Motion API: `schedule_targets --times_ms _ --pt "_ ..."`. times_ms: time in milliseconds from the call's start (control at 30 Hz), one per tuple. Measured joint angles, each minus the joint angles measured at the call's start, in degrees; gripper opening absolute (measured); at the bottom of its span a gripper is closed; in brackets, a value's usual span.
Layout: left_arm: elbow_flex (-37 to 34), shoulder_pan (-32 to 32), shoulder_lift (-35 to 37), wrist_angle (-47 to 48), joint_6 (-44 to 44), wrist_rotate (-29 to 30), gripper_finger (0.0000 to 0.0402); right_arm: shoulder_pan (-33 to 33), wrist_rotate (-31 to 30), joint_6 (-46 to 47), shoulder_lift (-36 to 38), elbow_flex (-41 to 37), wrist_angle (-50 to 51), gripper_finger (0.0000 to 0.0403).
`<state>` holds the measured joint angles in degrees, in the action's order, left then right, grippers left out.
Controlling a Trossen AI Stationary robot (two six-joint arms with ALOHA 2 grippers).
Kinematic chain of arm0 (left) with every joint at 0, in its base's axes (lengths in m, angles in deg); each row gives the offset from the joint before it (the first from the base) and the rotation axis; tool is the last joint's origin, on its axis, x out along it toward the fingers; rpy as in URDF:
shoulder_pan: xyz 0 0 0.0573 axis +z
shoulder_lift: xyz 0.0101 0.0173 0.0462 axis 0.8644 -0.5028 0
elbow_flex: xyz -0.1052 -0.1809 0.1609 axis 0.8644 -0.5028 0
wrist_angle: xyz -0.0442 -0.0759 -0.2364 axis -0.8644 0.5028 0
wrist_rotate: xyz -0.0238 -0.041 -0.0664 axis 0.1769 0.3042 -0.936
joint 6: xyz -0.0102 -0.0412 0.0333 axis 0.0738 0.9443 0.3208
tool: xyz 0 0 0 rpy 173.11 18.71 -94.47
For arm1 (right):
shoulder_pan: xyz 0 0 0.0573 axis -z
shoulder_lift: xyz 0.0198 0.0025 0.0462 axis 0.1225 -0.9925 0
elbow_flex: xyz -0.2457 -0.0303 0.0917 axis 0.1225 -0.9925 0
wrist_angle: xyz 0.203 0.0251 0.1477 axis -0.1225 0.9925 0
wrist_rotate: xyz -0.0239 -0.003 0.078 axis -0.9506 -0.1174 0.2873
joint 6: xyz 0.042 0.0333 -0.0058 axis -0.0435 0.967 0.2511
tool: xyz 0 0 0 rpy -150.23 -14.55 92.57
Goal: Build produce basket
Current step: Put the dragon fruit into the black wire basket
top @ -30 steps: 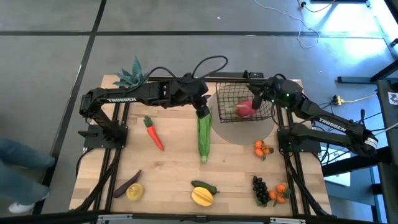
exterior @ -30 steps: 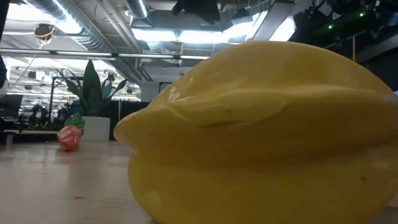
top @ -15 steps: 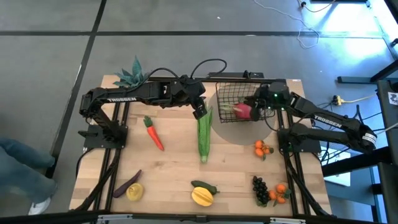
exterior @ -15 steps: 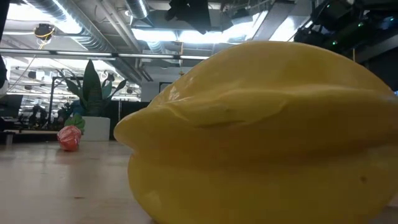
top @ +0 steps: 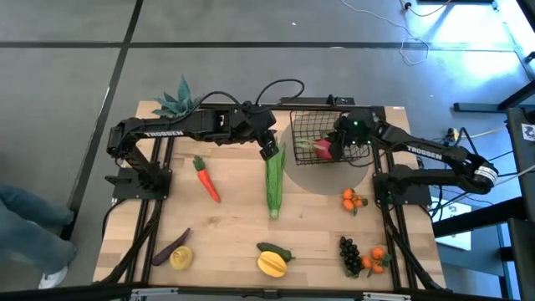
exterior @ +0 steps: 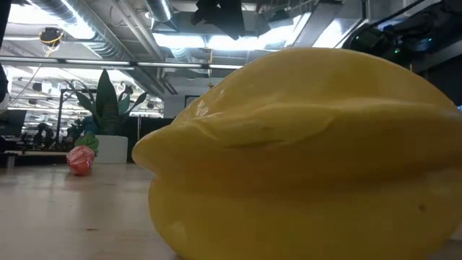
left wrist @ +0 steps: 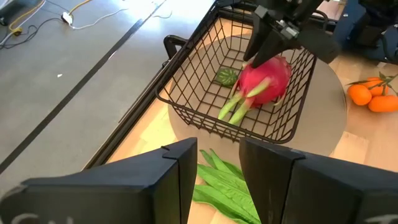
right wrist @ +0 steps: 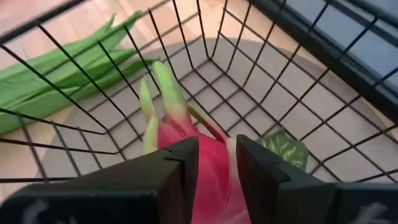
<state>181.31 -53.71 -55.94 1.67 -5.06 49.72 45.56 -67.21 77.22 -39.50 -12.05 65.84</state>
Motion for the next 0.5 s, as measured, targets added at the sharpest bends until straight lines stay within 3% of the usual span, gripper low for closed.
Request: schedule_targets --times_ms 500 --pt "0.0 0.0 0.0 0.0 0.0 0.0 0.0109 0.7 0.1 -0.4 -5.4 0.1 -1.2 0.0085"
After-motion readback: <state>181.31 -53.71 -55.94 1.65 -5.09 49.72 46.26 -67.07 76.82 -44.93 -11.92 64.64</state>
